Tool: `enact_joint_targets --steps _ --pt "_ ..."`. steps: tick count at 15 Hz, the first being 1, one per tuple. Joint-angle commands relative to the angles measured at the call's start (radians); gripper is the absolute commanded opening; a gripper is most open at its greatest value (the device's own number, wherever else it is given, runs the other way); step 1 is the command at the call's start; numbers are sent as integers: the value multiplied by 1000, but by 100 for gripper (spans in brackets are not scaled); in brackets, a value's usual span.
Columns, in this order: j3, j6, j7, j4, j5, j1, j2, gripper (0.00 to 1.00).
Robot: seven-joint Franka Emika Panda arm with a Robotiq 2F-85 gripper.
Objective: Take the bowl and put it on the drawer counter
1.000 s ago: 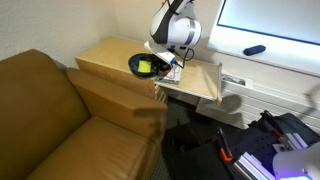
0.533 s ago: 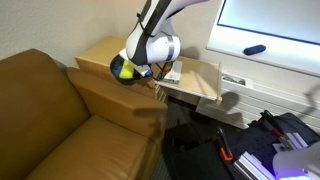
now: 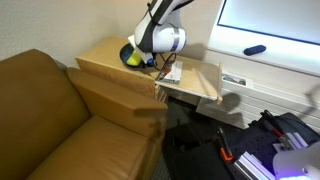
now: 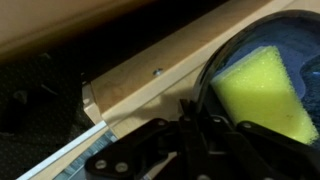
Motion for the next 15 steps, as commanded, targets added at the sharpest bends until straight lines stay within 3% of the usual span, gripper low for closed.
enact_joint_targets --steps 1,5,7,9,13,15 --pt "117 -42 -57 25 38 -152 -35 2" --pt "146 -237 -66 124 32 -200 57 2" --pt "116 -326 -67 112 26 -212 39 2" --pt "118 -371 -105 78 42 -266 -31 2" --pt "68 -504 -165 119 47 -348 -49 2" --pt "59 -530 -179 119 56 -351 -48 2"
